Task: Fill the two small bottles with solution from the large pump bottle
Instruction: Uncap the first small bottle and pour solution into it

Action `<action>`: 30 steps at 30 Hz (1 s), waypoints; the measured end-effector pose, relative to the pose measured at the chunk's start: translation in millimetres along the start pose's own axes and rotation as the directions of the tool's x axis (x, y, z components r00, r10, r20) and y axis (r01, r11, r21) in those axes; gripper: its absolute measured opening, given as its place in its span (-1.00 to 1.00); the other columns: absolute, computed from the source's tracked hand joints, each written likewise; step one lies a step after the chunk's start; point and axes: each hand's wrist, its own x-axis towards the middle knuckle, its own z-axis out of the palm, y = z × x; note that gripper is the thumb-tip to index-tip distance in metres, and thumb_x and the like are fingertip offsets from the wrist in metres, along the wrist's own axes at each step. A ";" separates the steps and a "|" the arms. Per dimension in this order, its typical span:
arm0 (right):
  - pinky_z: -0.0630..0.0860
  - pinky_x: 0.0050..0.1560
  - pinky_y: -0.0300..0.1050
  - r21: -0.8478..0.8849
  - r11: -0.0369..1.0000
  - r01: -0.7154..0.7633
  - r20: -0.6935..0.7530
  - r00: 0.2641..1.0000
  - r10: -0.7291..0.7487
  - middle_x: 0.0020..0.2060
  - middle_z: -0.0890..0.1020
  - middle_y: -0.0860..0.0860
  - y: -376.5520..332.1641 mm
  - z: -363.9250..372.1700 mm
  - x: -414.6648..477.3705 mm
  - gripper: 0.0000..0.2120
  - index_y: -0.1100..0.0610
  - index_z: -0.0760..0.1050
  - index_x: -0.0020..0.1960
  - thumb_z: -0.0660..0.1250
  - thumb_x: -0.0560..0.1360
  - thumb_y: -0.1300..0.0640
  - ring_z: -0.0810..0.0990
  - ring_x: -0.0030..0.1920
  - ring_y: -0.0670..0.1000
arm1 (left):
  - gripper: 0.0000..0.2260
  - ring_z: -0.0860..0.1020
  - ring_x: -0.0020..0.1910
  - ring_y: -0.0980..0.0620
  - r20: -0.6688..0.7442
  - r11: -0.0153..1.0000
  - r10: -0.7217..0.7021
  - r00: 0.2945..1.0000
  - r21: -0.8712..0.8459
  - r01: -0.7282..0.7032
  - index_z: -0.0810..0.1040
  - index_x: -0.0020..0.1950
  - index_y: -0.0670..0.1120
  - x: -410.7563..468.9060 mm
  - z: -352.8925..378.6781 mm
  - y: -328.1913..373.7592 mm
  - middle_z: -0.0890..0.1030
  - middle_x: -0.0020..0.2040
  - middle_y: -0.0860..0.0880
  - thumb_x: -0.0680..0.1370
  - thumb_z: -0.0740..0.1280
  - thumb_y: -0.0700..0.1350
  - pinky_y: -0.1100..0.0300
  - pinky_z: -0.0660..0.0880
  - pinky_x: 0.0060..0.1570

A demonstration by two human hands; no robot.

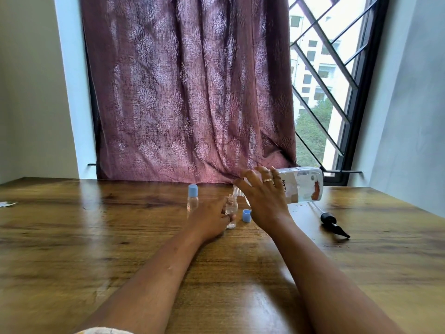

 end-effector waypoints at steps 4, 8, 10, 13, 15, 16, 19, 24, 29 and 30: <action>-0.16 0.46 0.15 -0.003 1.000 0.000 0.000 1.000 0.000 0.40 0.24 -0.07 0.0 0.0 -0.4 -0.25 -0.10 0.25 0.35 0.33 0.27 0.37 0.08 0.46 0.16 | -0.60 0.53 0.14 0.00 -0.002 1.000 0.000 1.000 0.006 0.000 0.37 0.33 0.02 -0.9 -0.3 0.4 0.57 0.21 0.00 0.53 0.29 0.07 -0.03 0.45 0.16; -0.14 0.46 0.16 0.000 1.000 -0.006 -0.014 1.000 0.006 0.39 0.27 -0.08 -0.6 -1.4 -1.0 -0.30 -0.10 0.27 0.33 0.31 0.29 0.38 0.11 0.45 0.16 | -0.60 0.52 0.14 -0.02 -0.004 1.000 0.004 1.000 -0.004 -0.004 0.36 0.34 0.03 -1.7 -1.1 1.1 0.57 0.19 -0.01 0.52 0.30 0.04 -0.05 0.43 0.17; -0.13 0.46 0.16 0.001 1.000 -0.006 -0.023 1.000 0.006 0.38 0.29 -0.08 -0.7 -2.2 -1.1 -0.31 -0.09 0.29 0.32 0.30 0.29 0.38 0.13 0.45 0.17 | -0.61 0.53 0.14 -0.02 -0.001 1.000 0.002 1.000 -0.003 -0.002 0.37 0.33 0.03 -1.8 -1.2 1.3 0.57 0.18 -0.02 0.52 0.30 0.04 -0.04 0.44 0.17; -0.14 0.46 0.16 -0.002 1.000 -0.004 -0.020 1.000 0.004 0.39 0.29 -0.07 -0.3 -3.0 -1.0 -0.32 -0.09 0.29 0.33 0.31 0.30 0.37 0.13 0.45 0.17 | -0.64 0.53 0.13 -0.02 0.002 1.000 0.001 1.000 -0.005 -0.001 0.37 0.30 0.02 -1.5 -1.2 1.9 0.57 0.18 -0.02 0.53 0.30 0.03 -0.03 0.45 0.16; -0.15 0.47 0.16 -0.003 1.000 -0.002 -0.007 1.000 0.002 0.40 0.26 -0.08 -0.2 -2.9 -0.8 -0.32 -0.09 0.27 0.34 0.31 0.32 0.35 0.11 0.45 0.16 | -0.65 0.53 0.14 -0.02 0.002 1.000 0.002 1.000 -0.002 -0.002 0.38 0.30 0.03 -1.5 -1.4 2.2 0.57 0.19 -0.02 0.53 0.29 0.04 -0.04 0.44 0.17; -0.16 0.46 0.15 -0.004 1.000 -0.002 -0.006 1.000 0.002 0.40 0.26 -0.08 -0.5 -2.9 -0.7 -0.33 -0.10 0.26 0.34 0.32 0.33 0.33 0.11 0.46 0.16 | -0.65 0.53 0.15 -0.02 0.002 1.000 0.004 1.000 0.000 -0.004 0.38 0.29 0.03 -1.5 -1.4 2.1 0.57 0.20 -0.02 0.53 0.29 0.04 -0.05 0.44 0.17; -0.15 0.47 0.15 -0.021 1.000 0.002 -0.008 1.000 -0.002 0.40 0.26 -0.08 -0.8 -3.0 -1.2 -0.36 -0.11 0.26 0.34 0.35 0.36 0.28 0.11 0.45 0.16 | -0.66 0.53 0.15 -0.02 0.005 1.000 0.006 1.000 -0.011 -0.006 0.39 0.27 0.03 -2.1 -1.4 1.6 0.56 0.21 -0.02 0.53 0.29 0.05 -0.05 0.44 0.18; -0.16 0.46 0.15 -0.018 1.000 0.005 -0.003 1.000 -0.005 0.41 0.24 -0.08 -0.3 -3.6 -0.9 -0.31 -0.11 0.24 0.35 0.33 0.33 0.33 0.09 0.45 0.15 | -0.64 0.52 0.16 -0.02 0.012 1.000 -0.008 1.000 -0.013 0.008 0.37 0.30 0.04 -2.0 -1.5 1.6 0.56 0.22 -0.03 0.53 0.29 0.05 -0.05 0.43 0.20; -0.17 0.47 0.16 -0.001 1.000 -0.001 0.008 1.000 0.001 0.41 0.22 -0.07 0.0 -3.2 -0.2 -0.29 -0.09 0.23 0.36 0.32 0.31 0.36 0.07 0.46 0.16 | -0.61 0.52 0.18 -0.02 0.015 1.000 -0.004 1.000 -0.011 0.005 0.35 0.35 0.02 -1.9 -1.7 2.4 0.55 0.23 -0.03 0.54 0.28 0.04 -0.05 0.42 0.21; -0.17 0.47 0.16 -0.004 1.000 -0.001 0.012 1.000 0.002 0.42 0.21 -0.08 0.2 -3.1 -0.2 -0.28 -0.09 0.22 0.36 0.31 0.31 0.36 0.06 0.46 0.16 | -0.60 0.52 0.18 -0.02 0.015 1.000 -0.006 1.000 -0.015 0.006 0.34 0.36 0.02 -2.1 -1.8 2.3 0.55 0.24 -0.03 0.54 0.28 0.04 -0.05 0.42 0.21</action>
